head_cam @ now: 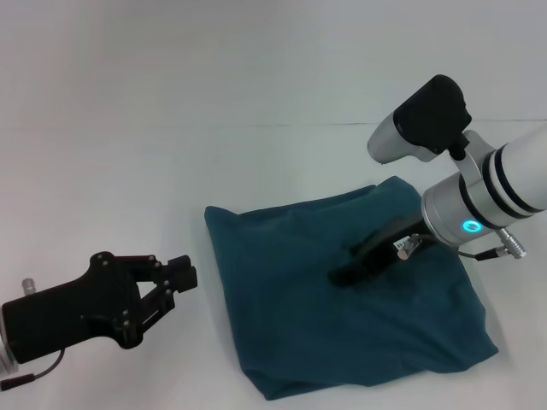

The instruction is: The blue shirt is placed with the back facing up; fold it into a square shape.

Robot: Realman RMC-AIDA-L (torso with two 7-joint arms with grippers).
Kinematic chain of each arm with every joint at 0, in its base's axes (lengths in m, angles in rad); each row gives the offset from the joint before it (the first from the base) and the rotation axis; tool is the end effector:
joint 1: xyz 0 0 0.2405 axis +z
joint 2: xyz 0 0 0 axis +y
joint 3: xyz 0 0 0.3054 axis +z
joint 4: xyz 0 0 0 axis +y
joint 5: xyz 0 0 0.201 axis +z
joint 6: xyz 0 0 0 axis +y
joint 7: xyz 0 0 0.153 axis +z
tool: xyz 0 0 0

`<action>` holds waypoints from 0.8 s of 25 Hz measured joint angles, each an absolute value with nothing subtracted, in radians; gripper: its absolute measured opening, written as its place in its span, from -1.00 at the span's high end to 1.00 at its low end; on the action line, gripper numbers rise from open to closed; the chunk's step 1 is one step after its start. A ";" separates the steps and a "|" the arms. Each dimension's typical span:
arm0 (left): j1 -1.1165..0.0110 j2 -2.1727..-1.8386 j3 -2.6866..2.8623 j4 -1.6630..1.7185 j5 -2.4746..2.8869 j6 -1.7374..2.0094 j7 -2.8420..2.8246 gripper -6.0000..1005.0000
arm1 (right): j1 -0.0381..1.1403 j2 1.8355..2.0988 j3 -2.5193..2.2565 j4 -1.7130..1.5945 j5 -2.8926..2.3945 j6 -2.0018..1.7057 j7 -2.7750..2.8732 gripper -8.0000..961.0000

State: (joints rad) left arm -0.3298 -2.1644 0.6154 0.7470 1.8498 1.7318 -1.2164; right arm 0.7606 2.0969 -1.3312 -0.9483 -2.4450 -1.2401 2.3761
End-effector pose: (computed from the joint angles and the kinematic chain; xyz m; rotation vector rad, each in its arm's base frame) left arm -0.3024 0.2833 -0.0275 -2.5649 -0.5134 -0.9827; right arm 0.2103 0.4169 -0.0810 -2.6774 0.8630 -0.2629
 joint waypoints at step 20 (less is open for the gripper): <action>-0.334 -2.161 0.613 0.753 1.850 1.732 -1.216 0.74 | 0.775 2.097 -1.347 -0.942 -2.351 -1.243 2.353 -0.25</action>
